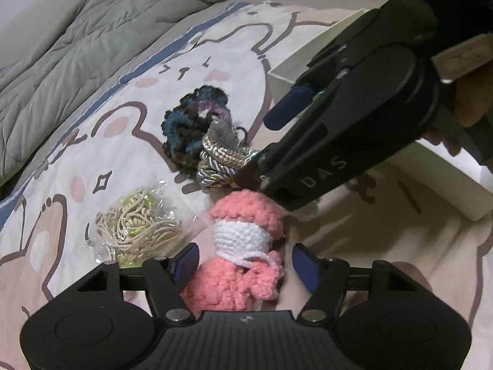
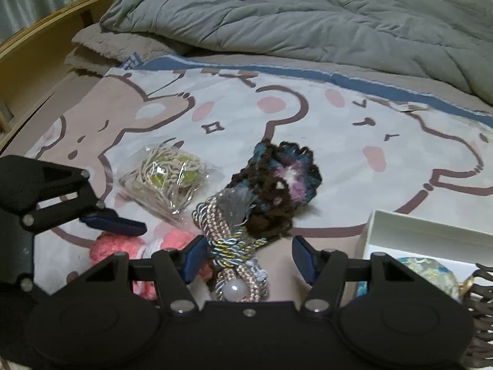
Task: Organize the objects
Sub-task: 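Grasp the pink crochet doll with the left tool while the right tool grasps the braided rope keychain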
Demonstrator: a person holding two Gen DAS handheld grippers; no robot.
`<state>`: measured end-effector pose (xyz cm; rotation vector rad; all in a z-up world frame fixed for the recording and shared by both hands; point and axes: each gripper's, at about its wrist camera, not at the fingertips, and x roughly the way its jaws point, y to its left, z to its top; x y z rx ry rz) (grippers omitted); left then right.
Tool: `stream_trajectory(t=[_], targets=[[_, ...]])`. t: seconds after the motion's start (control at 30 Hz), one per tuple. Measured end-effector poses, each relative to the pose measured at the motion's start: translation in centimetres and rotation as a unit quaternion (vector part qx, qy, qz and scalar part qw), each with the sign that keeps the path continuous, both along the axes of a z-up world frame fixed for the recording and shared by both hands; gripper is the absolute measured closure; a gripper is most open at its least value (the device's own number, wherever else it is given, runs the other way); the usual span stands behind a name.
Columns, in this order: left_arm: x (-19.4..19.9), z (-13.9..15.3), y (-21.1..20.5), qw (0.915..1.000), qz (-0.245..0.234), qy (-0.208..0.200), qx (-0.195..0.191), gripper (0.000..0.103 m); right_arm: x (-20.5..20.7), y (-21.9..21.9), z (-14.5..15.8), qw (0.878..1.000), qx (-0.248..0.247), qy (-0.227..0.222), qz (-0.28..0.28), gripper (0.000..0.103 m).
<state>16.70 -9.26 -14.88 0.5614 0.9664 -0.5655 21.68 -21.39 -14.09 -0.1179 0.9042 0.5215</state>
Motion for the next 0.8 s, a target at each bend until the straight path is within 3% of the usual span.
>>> stream_trajectory(t=[0.37,0.4,0.47,0.5,0.6,0.67,0.8], targets=[[0.4,-1.4,-0.7,0.9999,-0.001,0.001,0.014,0.049,1.1,-0.2,-1.4,0.998,0.037,0.037,-0.039,0.038],[0.4,-1.4,-0.8,0.9999,-0.001,0.002,0.015,0.049,0.9,0.1,-1.4,0.999,0.030,0.031,-0.032,0.041],[0.3,-1.2,-0.7,0.9999,0.001,0.007,0.011,0.052,0.8,0.3,-1.3,0.999,0.034,0.032,-0.019,0.064],[0.3,-1.1,-0.6,0.9999,0.004,0.009,0.007,0.052,0.7,0.6,-1.2,0.999,0.032,0.034,-0.012,0.066],[0.1,-0.6,-0.3,0.9998,0.014,0.015,-0.004,0.055,0.1,1.2,-0.6,1.000,-0.001,0.020,0.011,0.067],[-0.1,-0.3,-0.2,0.9996,0.021,0.015,-0.011,0.061,-0.1,1.0,-0.3,1.000,0.003,0.021,0.004,0.067],[-0.4,0.5,0.5,0.9986,0.045,0.015,-0.024,0.061,-0.5,0.1,0.7,1.000,0.004,0.007,-0.012,0.067]])
